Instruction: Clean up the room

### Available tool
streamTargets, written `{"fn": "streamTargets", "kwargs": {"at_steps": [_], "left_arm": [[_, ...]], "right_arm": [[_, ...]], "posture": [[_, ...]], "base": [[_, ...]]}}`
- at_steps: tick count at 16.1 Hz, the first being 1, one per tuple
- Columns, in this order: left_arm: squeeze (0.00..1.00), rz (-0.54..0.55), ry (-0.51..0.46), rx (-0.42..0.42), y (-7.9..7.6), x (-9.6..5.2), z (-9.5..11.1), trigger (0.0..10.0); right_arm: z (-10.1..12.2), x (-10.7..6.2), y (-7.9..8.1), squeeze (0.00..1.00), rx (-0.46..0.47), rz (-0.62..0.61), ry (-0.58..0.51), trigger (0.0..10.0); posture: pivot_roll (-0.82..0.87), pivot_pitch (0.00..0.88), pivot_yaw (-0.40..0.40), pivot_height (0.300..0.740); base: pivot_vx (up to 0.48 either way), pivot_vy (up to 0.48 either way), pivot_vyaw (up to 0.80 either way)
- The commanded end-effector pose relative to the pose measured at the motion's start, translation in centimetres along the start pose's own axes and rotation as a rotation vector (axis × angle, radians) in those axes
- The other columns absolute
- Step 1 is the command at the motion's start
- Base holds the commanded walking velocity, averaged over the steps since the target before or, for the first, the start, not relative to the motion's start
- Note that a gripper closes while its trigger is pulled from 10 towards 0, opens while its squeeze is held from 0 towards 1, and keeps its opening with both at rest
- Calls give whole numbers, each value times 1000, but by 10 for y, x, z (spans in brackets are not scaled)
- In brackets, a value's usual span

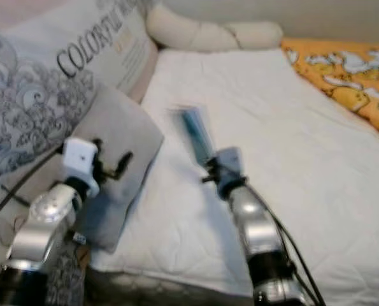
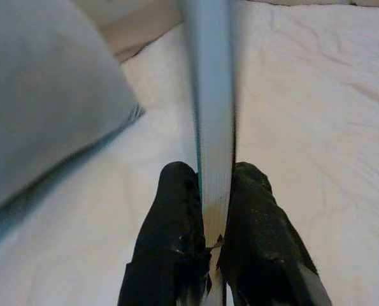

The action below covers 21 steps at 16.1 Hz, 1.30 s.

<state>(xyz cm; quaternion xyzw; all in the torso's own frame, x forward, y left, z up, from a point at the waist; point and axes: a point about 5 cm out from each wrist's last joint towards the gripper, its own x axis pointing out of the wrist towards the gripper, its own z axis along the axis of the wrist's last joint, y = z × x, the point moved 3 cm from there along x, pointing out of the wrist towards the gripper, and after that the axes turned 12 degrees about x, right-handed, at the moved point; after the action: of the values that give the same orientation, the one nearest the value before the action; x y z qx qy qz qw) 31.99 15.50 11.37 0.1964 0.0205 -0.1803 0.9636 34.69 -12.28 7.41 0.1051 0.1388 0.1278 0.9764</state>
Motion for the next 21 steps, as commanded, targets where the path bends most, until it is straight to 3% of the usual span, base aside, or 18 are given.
{"fn": "streamTargets", "kwargs": {"at_steps": [1, 2, 4, 6, 7, 8, 9, 12, 15, 16, 17, 18, 21], "left_arm": [[263, -82, 23, 12, -5, -5, -5, 10000], [263, -100, 24, 14, -7, -6, -5, 10000], [267, -254, 48, -2, -21, -13, -9, 10000], [263, -352, 69, -3, -29, -20, -12, 10000], [263, -404, 85, 6, -33, -25, -15, 10000], [259, -493, 163, 10, -38, -35, -26, 10000], [259, -531, 196, 15, -40, -41, -31, 10000], [259, -567, 227, -4, -40, -49, -34, 10000], [259, -582, 241, 3, -40, -52, -33, 10000], [259, -598, 254, 9, -40, -56, -34, 10000], [255, -602, 261, 15, -40, -57, -34, 10000], [259, -609, 270, 19, -40, -59, -35, 10000], [259, -612, 278, 21, -40, -62, -34, 10000]], "right_arm": [[18, 9, 18, 0, 95, 82, -40, 10000], [19, 11, 18, 0, 111, 91, -34, 10000], [19, 19, 27, 0, 240, 228, 74, 10000], [17, 24, 24, 0, 299, 257, 153, 10000], [8, 26, 20, 0, 329, 244, 265, 10000], [-4, 25, 16, 0, 432, 242, 383, 10000], [-9, 24, 15, 0, 495, 250, 414, 10000], [-37, 9, 15, 0, 623, 318, 591, 10000], [-53, 5, 1, 0, 661, 218, 600, 10000], [-50, 8, -6, 333, 655, 175, 550, 10000], [-50, 8, -9, 937, 653, 154, 540, 10000], [-54, 7, -16, 1000, 643, 108, 547, 10000], [-74, -5, -29, 1000, 543, 13, 649, 10000]], "posture": [[144, 0, 39, 740], [144, 0, 39, 740], [150, 0, 47, 740], [150, 0, 47, 740], [158, 0, 47, 740], [160, 0, 46, 740], [160, 0, 46, 740], [181, 0, 37, 740], [204, 0, 41, 740], [216, 0, 44, 740], [216, 0, 44, 740], [227, 0, 47, 740], [239, 0, 45, 740]], "base": [[0, 0, 0], [0, 0, 0], [0, 0, 0], [0, 0, 0], [0, 0, 0], [0, 0, 0], [0, 0, 0], [0, 0, 0], [0, 0, 0], [0, 0, 0], [0, 0, 0], [0, 0, 0], [0, 0, 0]]}}
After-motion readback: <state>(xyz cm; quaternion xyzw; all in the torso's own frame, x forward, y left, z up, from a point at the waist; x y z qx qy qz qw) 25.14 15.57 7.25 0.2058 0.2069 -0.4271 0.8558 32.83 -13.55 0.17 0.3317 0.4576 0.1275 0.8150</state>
